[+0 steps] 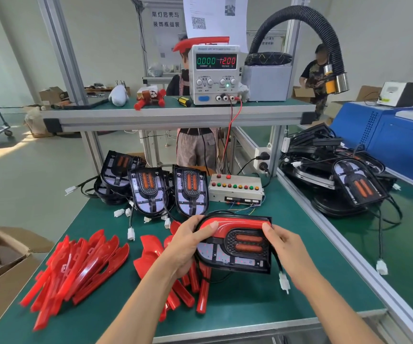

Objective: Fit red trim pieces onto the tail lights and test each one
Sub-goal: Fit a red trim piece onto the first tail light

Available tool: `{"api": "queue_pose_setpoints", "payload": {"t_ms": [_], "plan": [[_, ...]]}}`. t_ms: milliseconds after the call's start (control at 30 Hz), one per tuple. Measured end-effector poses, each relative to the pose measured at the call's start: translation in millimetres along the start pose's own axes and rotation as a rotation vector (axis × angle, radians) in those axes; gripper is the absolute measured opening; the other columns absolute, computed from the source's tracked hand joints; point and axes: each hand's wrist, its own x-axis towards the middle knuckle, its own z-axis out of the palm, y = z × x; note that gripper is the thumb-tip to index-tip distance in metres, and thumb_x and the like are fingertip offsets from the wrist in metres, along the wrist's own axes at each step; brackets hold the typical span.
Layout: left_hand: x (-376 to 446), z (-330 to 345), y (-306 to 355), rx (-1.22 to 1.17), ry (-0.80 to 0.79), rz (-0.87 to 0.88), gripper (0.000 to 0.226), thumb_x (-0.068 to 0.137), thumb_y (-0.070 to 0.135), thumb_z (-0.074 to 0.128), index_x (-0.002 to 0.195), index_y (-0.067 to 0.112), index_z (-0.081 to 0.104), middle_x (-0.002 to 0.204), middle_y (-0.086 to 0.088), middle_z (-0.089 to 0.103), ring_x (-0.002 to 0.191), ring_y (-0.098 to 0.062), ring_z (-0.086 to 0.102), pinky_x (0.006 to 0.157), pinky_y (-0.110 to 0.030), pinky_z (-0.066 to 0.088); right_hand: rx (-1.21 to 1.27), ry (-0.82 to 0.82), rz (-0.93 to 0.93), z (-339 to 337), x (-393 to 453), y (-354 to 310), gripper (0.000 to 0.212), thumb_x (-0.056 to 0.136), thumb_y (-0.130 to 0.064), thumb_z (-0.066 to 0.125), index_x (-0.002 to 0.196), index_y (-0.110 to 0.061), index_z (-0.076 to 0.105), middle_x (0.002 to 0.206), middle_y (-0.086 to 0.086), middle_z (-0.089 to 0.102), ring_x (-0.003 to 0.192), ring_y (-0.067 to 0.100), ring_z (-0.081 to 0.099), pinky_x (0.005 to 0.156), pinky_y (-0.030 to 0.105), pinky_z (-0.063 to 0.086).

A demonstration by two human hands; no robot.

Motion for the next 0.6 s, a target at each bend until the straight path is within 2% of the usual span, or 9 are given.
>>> {"api": "queue_pose_setpoints", "payload": {"t_ms": [67,133,233,367,600], "plan": [[-4,0,-2,-0.038,-0.010,0.011,0.054,0.079,0.032,0.082,0.122,0.006,0.064,0.119,-0.015,0.073,0.110,-0.029,0.070,0.097,-0.041,0.054,0.086,-0.008,0.017,4,2,1,0.038,0.099,-0.057,0.055,0.113,-0.029,0.077,0.112,-0.003,0.078,0.111,0.015,0.072,0.107,0.045,0.048],[-6,-1,-3,-0.069,-0.032,0.021,0.050,0.084,0.028,0.079,0.126,0.006,0.062,0.122,-0.015,0.071,0.113,-0.028,0.069,0.096,-0.039,0.053,0.115,-0.009,0.021,6,4,-1,0.044,0.096,-0.060,0.054,0.114,-0.026,0.076,0.114,0.000,0.078,0.111,0.019,0.072,0.107,0.051,0.048],[-9,-3,-3,-0.075,-0.058,0.023,0.051,0.085,0.027,0.077,0.130,0.008,0.061,0.126,-0.014,0.070,0.118,-0.030,0.067,0.101,-0.043,0.052,0.096,0.015,0.022,8,6,-2,0.048,0.090,-0.064,0.057,0.108,-0.024,0.077,0.109,0.002,0.079,0.107,0.022,0.073,0.106,0.053,0.050],[-11,-4,-4,-0.064,-0.064,0.018,0.055,0.082,0.032,0.081,0.129,0.010,0.062,0.127,-0.014,0.070,0.120,-0.032,0.065,0.106,-0.048,0.049,0.091,0.039,0.015,8,7,-2,0.030,0.101,-0.047,0.057,0.105,-0.026,0.077,0.107,0.002,0.079,0.104,0.022,0.074,0.104,0.053,0.051],[-13,-3,-6,-0.094,-0.063,0.008,0.057,0.079,0.037,0.083,0.125,0.010,0.064,0.127,-0.016,0.069,0.120,-0.034,0.064,0.109,-0.052,0.045,0.153,0.027,0.066,9,5,-5,0.027,0.106,-0.032,0.054,0.108,-0.019,0.077,0.108,0.006,0.079,0.103,0.024,0.075,0.100,0.049,0.054]]}}
